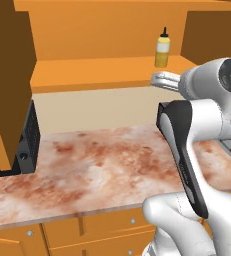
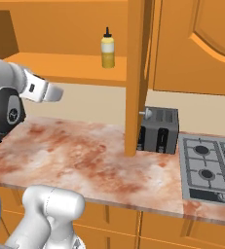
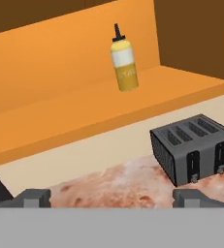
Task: Move the mayonnaise and mustard from the cabinet to the dining counter.
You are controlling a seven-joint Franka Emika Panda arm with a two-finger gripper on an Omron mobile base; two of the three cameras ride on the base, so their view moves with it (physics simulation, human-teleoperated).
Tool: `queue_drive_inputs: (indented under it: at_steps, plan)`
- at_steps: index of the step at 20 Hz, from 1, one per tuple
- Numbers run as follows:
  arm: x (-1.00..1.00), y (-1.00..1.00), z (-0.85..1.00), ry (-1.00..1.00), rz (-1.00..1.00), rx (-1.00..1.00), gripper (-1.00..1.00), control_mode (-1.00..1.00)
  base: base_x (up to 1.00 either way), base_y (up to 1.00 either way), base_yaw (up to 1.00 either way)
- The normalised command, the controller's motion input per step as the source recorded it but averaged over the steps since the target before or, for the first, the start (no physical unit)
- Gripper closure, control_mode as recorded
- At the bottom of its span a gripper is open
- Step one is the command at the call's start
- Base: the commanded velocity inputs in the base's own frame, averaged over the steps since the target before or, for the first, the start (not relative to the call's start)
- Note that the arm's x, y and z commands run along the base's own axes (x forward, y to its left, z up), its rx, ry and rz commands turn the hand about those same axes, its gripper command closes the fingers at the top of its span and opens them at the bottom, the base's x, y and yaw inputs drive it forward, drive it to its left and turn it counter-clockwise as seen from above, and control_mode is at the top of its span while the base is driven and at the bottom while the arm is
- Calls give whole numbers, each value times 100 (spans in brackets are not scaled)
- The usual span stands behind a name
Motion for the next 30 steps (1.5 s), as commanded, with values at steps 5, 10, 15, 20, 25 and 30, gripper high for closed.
queue_drive_inputs:
  at_steps: [5, 10, 15, 20, 25, 30]
  plan:
    - [0, -22, 2, -2, 5, -13, -100, -100, 0, 0, 0]
    - [0, -17, 1, 0, 4, -8, -100, -100, 0, 0, 0]
    - [1, -4, 13, -9, 1, -2, -100, -100, 0, 0, 0]
    - [4, -1, 19, -11, -3, 0, -100, -100, 0, 0, 0]
    - [22, -8, 12, -1, -5, 0, -100, -100, 0, 0, 0]
    - [40, -13, 13, 6, -2, 0, -100, -100, 0, 0, 0]
